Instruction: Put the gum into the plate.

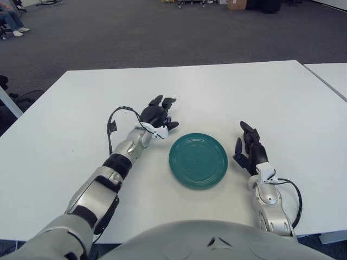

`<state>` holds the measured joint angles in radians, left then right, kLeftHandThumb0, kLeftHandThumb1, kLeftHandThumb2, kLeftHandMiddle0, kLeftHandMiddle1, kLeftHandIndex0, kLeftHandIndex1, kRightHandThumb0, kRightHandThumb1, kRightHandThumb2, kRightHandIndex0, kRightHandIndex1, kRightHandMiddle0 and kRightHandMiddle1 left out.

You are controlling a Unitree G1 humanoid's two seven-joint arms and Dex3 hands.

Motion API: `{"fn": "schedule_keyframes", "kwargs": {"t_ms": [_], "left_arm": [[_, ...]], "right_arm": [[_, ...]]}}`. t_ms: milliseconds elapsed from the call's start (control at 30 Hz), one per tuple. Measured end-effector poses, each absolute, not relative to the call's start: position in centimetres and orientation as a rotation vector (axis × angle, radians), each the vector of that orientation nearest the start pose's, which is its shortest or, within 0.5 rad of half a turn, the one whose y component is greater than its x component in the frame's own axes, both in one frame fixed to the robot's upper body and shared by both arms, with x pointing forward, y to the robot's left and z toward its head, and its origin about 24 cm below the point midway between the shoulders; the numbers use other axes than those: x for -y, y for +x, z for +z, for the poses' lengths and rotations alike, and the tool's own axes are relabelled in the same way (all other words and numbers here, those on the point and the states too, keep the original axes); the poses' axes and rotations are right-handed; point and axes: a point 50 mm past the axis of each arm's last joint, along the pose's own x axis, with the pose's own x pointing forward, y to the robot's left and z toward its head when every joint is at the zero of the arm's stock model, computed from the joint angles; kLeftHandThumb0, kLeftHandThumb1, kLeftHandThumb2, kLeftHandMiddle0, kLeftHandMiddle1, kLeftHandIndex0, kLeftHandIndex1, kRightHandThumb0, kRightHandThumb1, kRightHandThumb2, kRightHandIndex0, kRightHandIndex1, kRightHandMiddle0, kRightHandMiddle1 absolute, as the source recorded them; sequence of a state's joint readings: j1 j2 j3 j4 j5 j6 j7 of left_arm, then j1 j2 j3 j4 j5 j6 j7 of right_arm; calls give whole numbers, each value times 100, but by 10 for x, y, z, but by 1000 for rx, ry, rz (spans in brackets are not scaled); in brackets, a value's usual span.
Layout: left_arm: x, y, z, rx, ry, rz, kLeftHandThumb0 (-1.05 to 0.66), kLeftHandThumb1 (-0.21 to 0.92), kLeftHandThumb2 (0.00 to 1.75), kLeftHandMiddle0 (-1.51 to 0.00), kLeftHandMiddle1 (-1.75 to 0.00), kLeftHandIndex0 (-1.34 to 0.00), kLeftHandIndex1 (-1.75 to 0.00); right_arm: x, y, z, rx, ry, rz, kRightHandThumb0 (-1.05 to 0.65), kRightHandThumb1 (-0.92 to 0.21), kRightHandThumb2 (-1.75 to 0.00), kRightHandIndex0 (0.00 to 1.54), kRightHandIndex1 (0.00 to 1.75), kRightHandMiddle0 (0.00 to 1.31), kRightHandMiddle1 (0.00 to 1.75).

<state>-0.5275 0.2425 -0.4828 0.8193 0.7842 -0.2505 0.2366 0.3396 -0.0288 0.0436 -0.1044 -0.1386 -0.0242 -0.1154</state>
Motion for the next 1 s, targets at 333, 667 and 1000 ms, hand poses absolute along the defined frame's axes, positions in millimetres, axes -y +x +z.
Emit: {"fn": "schedule_keyframes", "kwargs": {"t_ms": [333, 667, 1000], "left_arm": [[-112, 326, -10, 77, 1390, -610, -72, 84, 27, -25, -1, -6, -101], [-110, 331, -11, 39, 1450, -696, -61, 63, 56, -28, -1, -11, -109], [-115, 334, -12, -22, 1467, -716, -52, 56, 68, -21, -65, -20, -130]], "right_arm": [[169, 179, -1, -194, -177, -150, -68, -92, -98, 15, 1, 0, 44], [171, 176, -3, -193, -177, -160, -67, -92, -97, 18, 1, 0, 44], [174, 174, -4, -185, -175, -172, -67, -92, -97, 20, 2, 0, 46]]}}
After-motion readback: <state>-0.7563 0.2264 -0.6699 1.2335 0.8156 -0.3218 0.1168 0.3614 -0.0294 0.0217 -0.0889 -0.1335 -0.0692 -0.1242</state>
